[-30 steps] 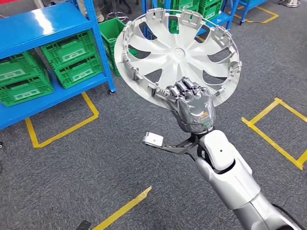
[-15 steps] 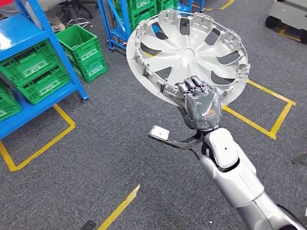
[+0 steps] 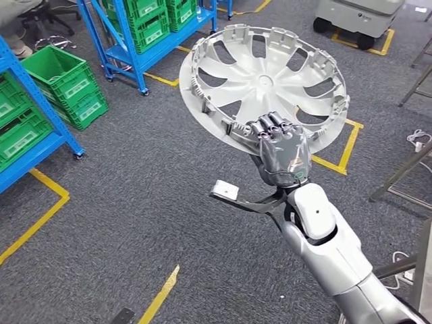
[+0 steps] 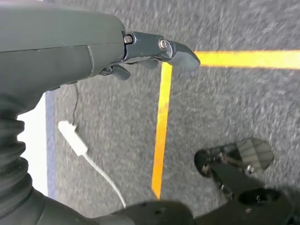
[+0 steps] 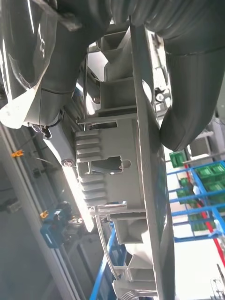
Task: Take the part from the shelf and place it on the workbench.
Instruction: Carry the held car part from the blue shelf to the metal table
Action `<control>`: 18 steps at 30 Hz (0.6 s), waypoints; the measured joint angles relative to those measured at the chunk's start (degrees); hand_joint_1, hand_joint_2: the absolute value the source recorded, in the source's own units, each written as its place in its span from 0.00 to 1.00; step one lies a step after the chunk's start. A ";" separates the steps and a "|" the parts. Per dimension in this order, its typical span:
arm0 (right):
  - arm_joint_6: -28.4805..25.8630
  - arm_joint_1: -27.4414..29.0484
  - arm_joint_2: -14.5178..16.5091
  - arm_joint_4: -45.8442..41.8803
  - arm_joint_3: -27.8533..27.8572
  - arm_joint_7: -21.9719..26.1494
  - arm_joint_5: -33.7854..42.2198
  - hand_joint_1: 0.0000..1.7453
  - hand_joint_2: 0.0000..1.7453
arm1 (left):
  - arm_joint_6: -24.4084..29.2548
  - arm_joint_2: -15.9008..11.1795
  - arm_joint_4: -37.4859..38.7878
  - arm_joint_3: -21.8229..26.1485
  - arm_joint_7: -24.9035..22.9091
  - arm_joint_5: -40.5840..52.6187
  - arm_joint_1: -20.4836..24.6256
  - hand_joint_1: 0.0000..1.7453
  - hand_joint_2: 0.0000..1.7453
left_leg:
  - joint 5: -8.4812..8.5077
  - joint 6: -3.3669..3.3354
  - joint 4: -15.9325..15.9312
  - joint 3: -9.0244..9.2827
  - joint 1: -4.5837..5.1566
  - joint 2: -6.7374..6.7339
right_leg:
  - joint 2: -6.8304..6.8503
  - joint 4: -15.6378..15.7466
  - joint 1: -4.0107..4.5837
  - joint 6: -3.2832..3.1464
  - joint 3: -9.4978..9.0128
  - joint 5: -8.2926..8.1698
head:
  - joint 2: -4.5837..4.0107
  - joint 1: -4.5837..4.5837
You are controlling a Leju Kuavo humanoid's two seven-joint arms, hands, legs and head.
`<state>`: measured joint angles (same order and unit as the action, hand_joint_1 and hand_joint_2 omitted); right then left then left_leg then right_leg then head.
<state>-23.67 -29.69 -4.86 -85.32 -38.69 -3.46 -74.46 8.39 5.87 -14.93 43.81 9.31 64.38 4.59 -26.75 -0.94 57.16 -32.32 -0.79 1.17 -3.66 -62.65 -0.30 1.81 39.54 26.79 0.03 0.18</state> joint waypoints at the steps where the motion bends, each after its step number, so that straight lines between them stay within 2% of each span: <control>1: 0.05 0.01 -0.06 -0.01 -0.02 0.00 0.01 1.00 1.00 | -0.02 -0.08 0.00 -0.04 0.01 -0.01 -0.05 0.00 1.00 | 0.03 -0.12 -0.05 0.01 0.14 -0.78 | 1.98 -3.50 0.03 0.22 1.68 1.83 | 0.00 0.22; 3: 0.13 0.06 -0.13 -0.01 -0.08 -0.01 0.01 1.00 1.00 | -0.09 -0.18 0.00 -0.07 0.01 -0.03 -0.21 0.00 1.00 | 0.00 -0.22 -0.03 -0.04 0.30 -2.49 | 3.21 -10.37 -0.24 0.67 4.72 4.59 | 0.00 0.37; 4: 0.17 0.09 -0.21 -0.01 -0.08 -0.04 0.02 1.00 1.00 | -0.15 -0.20 0.00 -0.08 0.01 -0.03 -0.24 0.00 1.00 | -0.03 -0.20 -0.02 -0.05 0.33 -3.34 | 3.36 -11.62 -0.35 0.84 5.15 4.71 | 0.00 0.39; 5: 0.20 0.11 -0.29 -0.01 -0.07 -0.08 0.05 1.00 1.00 | -0.20 -0.20 0.00 -0.09 0.01 -0.04 -0.23 0.00 1.00 | -0.07 -0.14 -0.01 -0.03 0.34 -4.16 | 3.59 -10.51 -0.41 0.95 4.37 3.79 | -0.01 0.40; 6: 0.23 0.12 -0.37 -0.01 -0.06 -0.11 0.09 1.00 1.00 | -0.25 -0.19 0.00 -0.11 0.01 -0.05 -0.21 0.00 1.00 | -0.15 -0.02 0.01 0.02 0.34 -4.93 | 4.17 -7.35 -0.44 0.97 2.50 2.18 | -0.01 0.40; 7: 0.26 0.11 -0.42 -0.02 -0.04 -0.14 0.14 1.00 1.00 | -0.27 -0.18 0.00 -0.13 0.01 -0.07 -0.20 0.00 1.00 | -0.27 0.16 0.06 0.10 0.41 -5.58 | 5.72 -3.20 -0.34 0.94 0.18 0.79 | -0.01 0.42; 8: 0.27 0.08 -0.43 -0.03 -0.05 -0.15 0.17 1.00 1.00 | -0.27 -0.19 0.00 -0.14 0.01 -0.09 -0.20 0.00 1.00 | -0.43 0.43 0.19 0.11 0.62 -6.20 | 7.23 0.48 -0.13 0.72 -1.98 -0.24 | -0.01 0.44; 9: 0.27 0.04 -0.43 -0.05 -0.06 -0.15 0.19 1.00 1.00 | -0.28 -0.21 0.00 -0.14 0.01 -0.11 -0.21 0.00 1.00 | -0.56 0.67 0.31 0.12 0.83 -6.72 | 8.36 2.89 0.06 0.37 -3.35 -0.68 | 0.00 0.39; 10: 0.28 0.01 -0.44 -0.08 -0.03 -0.17 0.20 1.00 1.00 | -0.28 -0.25 0.00 -0.14 0.01 -0.12 -0.22 0.00 1.00 | -0.65 0.89 0.43 0.12 1.07 -7.27 | 8.95 3.95 0.26 -0.04 -3.89 -0.67 | 0.01 0.37; 12: 0.31 0.00 -0.49 -0.11 0.05 -0.26 0.21 1.00 1.00 | -0.30 -0.30 0.00 -0.16 0.01 -0.13 -0.24 0.00 1.00 | -0.79 1.24 0.51 0.15 1.19 -8.48 | 7.51 4.05 0.33 -0.88 -3.76 -0.89 | 0.01 0.31; 13: 0.32 0.02 -0.52 -0.14 0.15 -0.34 0.22 1.00 1.00 | -0.31 -0.32 0.00 -0.19 0.01 -0.14 -0.20 0.00 1.00 | -1.19 1.49 0.78 0.11 1.07 -8.14 | 6.75 4.10 0.27 -1.18 -3.67 -1.04 | 0.01 0.30; 15: 0.37 0.00 -0.55 -0.20 0.33 -0.55 0.25 1.00 1.00 | -0.37 -0.32 0.00 -0.30 0.01 -0.18 -0.18 0.00 1.00 | -3.61 1.94 4.05 -1.15 0.73 -5.20 | 5.31 4.24 0.02 -1.77 -3.64 -1.28 | 0.01 0.12; 16: 0.39 0.01 -0.56 -0.21 0.38 -0.63 0.26 1.00 1.00 | -0.40 -0.31 0.00 -0.33 0.05 -0.30 -0.25 0.00 1.00 | -5.54 2.06 7.55 -2.61 0.59 -3.30 | 4.58 4.25 -0.04 -1.98 -3.62 -1.33 | 0.00 0.02; 17: 0.42 0.03 -0.57 -0.21 0.39 -0.67 0.26 1.00 1.00 | -0.43 -0.29 0.00 -0.34 0.10 -0.41 -0.29 0.00 1.00 | -7.37 2.10 11.55 -4.35 0.55 -2.17 | 3.83 4.25 -0.05 -2.15 -3.61 -1.36 | 0.00 -0.05; 18: 0.44 0.06 -0.57 -0.21 0.38 -0.66 0.25 1.00 1.00 | -0.45 -0.28 0.00 -0.36 0.11 -0.50 -0.29 0.00 1.00 | -8.63 2.11 15.08 -5.95 0.55 -1.73 | 2.95 4.24 -0.01 -2.25 -3.62 -1.39 | -0.01 -0.07</control>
<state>-23.22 -29.63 -5.44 -85.53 -38.32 -4.12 -74.21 7.94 5.60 -14.93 43.45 9.42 63.88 4.30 -35.38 1.18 72.24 -38.27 -0.24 -0.57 -0.71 -58.41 -0.31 -0.44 35.92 25.41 0.02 0.11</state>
